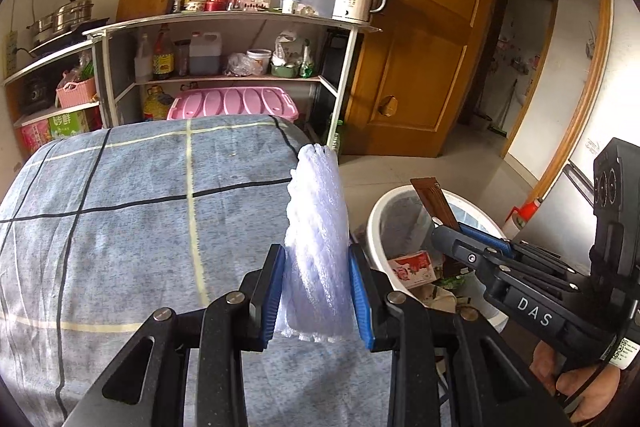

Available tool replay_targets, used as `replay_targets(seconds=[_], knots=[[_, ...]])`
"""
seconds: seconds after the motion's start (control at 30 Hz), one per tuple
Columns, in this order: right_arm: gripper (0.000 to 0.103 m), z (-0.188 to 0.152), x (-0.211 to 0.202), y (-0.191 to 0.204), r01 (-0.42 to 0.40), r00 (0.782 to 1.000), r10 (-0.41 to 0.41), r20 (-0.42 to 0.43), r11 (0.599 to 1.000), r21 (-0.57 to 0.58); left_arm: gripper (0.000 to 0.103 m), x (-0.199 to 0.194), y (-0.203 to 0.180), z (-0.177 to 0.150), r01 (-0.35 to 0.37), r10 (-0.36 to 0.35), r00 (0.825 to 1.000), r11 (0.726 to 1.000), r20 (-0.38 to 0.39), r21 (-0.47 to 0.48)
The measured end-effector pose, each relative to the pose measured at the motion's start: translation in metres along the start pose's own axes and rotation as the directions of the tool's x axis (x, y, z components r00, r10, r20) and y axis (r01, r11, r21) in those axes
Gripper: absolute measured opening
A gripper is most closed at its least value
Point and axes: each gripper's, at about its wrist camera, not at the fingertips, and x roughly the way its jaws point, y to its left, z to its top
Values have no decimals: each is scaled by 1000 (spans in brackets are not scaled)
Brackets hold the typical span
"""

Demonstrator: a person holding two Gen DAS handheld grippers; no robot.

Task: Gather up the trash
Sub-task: 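Carry the foam sleeve and brown packet over the bin with both grippers, then open both grippers to drop the sleeve and packet into the bin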

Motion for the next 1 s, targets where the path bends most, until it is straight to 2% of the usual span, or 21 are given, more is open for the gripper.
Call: replay_targets(seconds=[0.23,0.37,0.57,1.0], knots=[[20,-3,-17,-59,102,995,-101,-23,993,53,32,30,-53,1,87,-84,995,994,-51,66],[20,-6,-16,-86,145,989,-141,-51,986,82,32,51,-78,1,155,-149,984,986,-95,62],[20,-12,-8,-112,182,981,-173,-91,978,100,32,85,-103,-4,168,-152,974,983,-168,80],[20,-22,18,-134,207,965,-188,-182,974,92,32,112,-117,-15,166,-142,962,982,-234,87]])
